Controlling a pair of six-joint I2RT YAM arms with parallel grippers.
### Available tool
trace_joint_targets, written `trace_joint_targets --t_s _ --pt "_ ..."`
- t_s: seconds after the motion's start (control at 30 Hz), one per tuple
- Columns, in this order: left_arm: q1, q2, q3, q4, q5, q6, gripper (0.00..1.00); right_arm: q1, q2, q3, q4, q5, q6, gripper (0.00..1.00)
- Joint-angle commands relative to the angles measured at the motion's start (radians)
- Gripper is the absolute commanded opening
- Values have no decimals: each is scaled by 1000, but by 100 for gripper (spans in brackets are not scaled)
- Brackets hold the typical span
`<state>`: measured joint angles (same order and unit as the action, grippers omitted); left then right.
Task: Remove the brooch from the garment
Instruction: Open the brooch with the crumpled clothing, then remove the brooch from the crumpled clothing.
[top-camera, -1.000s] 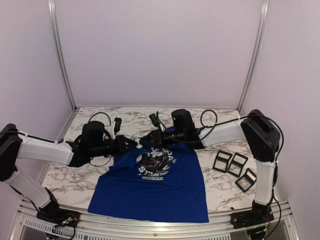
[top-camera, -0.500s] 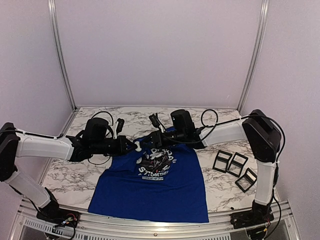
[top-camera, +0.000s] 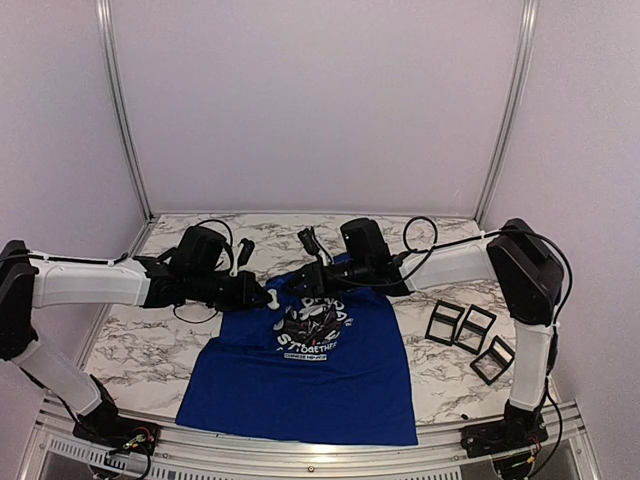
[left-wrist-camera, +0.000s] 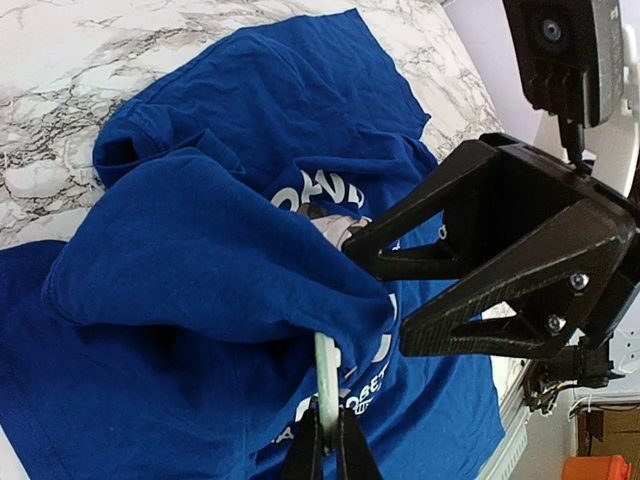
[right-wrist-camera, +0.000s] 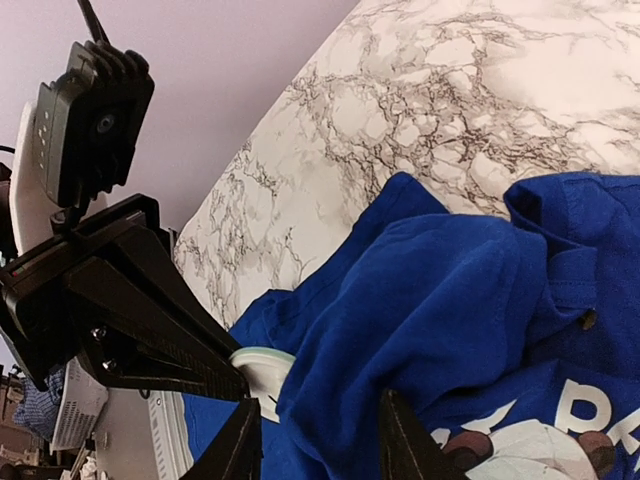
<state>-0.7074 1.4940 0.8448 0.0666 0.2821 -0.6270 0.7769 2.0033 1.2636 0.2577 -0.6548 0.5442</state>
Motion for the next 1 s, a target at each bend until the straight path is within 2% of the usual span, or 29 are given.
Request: trace_joint_targets --t_s 0.0,0.57,0.77,0.97 --pt "6 28 44 -178 33 60 0 10 -41 46 -31 25 -31 38" --pt "5 19 76 -325 92 124 0 10 -61 66 -89 71 -90 38" --pt "5 -35 81 -335 109 116 0 11 -78 66 -95 85 -97 38" --pt "6 -75 89 -282 133 65 0 8 -105 65 -95 102 -110 43"
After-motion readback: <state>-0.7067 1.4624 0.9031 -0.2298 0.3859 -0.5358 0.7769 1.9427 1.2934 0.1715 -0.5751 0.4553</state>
